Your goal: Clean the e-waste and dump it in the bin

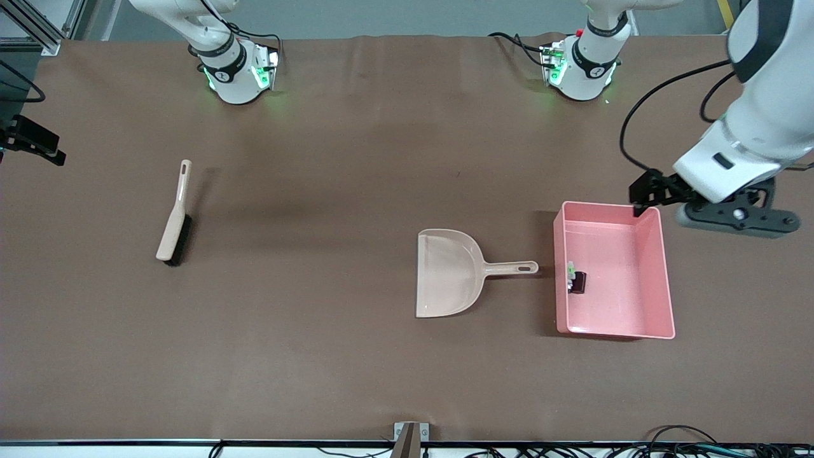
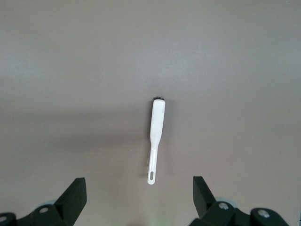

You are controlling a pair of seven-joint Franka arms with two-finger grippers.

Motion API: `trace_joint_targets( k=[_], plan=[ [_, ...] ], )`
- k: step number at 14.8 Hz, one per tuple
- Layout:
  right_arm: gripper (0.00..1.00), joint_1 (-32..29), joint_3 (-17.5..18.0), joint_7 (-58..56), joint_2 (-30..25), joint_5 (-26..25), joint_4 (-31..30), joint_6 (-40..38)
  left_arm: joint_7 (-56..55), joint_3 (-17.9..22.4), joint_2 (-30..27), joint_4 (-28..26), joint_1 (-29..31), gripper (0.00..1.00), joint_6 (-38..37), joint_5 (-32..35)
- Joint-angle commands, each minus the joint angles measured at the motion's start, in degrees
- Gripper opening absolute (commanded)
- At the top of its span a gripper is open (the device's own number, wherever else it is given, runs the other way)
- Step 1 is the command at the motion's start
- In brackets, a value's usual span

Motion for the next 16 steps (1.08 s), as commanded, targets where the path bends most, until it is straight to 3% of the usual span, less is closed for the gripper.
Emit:
trace_joint_targets(
  k=[1, 7, 16],
  plan=[
    [1.00, 0.14, 0.05, 0.90, -0.06, 0.48, 0.37, -0.23, -2.27, 3.71, -7.58, -9.17, -1.65, 1.00, -0.08, -2.02],
    [1.00, 0.14, 0.05, 0.90, -0.06, 0.48, 0.37, -0.32, -6.75, 5.48, -16.47, -19.74, -1.56, 1.00, 0.44, -4.93],
    [1.00, 0.14, 0.05, 0.99, -0.06, 0.48, 0.37, -0.23, -7.28, 5.56, -16.92, -17.38, -1.56, 1.00, -2.09, -3.96]
  ],
)
